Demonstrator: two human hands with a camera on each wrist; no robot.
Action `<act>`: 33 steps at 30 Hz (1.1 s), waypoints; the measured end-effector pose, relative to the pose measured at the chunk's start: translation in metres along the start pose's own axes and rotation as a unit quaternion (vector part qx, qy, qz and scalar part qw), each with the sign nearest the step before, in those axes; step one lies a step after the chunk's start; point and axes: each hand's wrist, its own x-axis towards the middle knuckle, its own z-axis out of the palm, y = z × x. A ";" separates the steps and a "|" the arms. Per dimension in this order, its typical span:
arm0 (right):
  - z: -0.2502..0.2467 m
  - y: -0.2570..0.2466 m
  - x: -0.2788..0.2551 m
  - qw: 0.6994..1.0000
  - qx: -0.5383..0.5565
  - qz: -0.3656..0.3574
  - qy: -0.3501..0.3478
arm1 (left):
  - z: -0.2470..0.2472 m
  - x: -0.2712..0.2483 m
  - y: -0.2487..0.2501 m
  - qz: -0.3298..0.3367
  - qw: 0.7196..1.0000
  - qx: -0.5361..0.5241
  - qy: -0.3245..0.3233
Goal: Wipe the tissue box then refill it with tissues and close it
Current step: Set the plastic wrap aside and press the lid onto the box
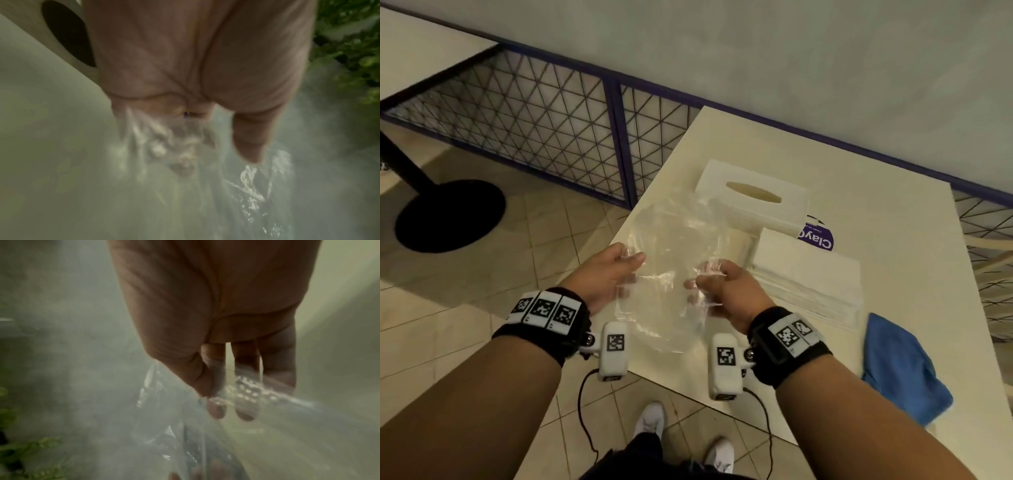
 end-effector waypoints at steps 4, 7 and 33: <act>-0.028 -0.011 -0.021 0.999 0.013 -0.041 -0.006 | 0.026 -0.012 0.009 -0.052 0.992 -0.041 -0.110; -0.044 -0.011 -0.034 0.998 -0.037 -0.044 0.035 | 0.052 -0.019 0.013 0.000 0.991 0.047 -0.127; -0.135 0.010 -0.093 0.973 0.208 -0.084 0.058 | 0.151 -0.007 0.008 0.013 0.981 0.024 -0.194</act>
